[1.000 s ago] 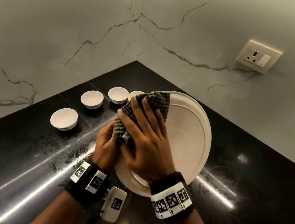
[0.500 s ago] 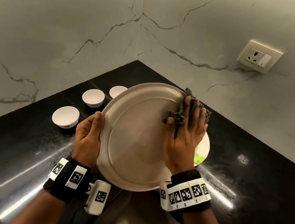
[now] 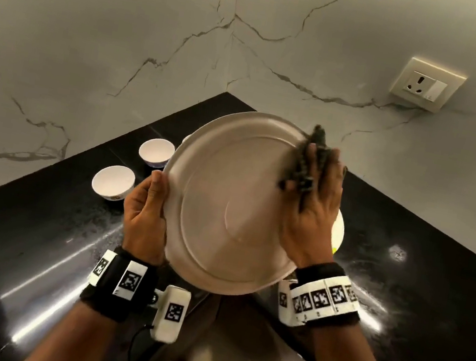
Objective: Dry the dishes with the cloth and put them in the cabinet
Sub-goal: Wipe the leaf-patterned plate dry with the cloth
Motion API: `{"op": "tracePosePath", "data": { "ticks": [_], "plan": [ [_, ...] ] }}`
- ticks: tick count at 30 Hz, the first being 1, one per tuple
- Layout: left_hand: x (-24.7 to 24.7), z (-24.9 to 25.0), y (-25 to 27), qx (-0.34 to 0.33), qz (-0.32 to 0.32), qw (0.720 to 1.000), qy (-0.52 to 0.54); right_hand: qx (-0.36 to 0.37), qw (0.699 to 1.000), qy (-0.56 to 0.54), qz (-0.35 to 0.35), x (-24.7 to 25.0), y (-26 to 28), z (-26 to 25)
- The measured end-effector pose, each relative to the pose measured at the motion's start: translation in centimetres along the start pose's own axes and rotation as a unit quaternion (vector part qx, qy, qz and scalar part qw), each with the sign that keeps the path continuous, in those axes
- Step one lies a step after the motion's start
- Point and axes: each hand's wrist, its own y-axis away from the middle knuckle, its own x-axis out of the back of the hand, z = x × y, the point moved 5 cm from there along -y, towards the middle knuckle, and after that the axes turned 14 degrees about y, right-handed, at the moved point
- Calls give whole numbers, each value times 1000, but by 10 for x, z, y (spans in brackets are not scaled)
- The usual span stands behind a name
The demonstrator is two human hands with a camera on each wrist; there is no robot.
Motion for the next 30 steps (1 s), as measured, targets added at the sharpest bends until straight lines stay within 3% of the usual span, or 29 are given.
{"op": "tracePosePath", "data": {
  "ticks": [2,3,5,8,12,14,17,19,20,23,27,30],
  "plan": [
    [-3,-1,1,9,4,1000,11,-45,999,-14,-4,-5,0,2],
    [-4,-4,0,16,11,1000,16,-28,1000,7,-2,-6,3,-9],
    [-9,-11,-4,20,32,999,16,77,996,31,-10,-10,19,-49],
    [-18,-15,-12,19,46,999,21,231,969,41,-74,-16,60,-103],
    [-15,-12,-16,27,32,999,30,329,937,97,-71,-11,65,-91],
    [-8,-9,-13,26,40,998,38,287,952,93,-54,-7,44,-63],
    [-5,-5,-7,22,57,997,37,117,992,50,-19,3,7,-9],
    [-3,-3,-3,14,55,998,37,10,999,-5,-44,3,-6,17],
    [-3,-3,-3,16,57,998,30,-4,999,-14,-44,1,-8,19],
    [-7,-5,-9,17,72,997,34,107,993,41,-7,-6,12,-21],
    [-19,-3,-22,5,84,996,32,283,954,68,-65,-19,68,-91],
    [-16,3,-23,-9,112,993,28,346,933,73,-62,-19,78,-80]
  ]
}}
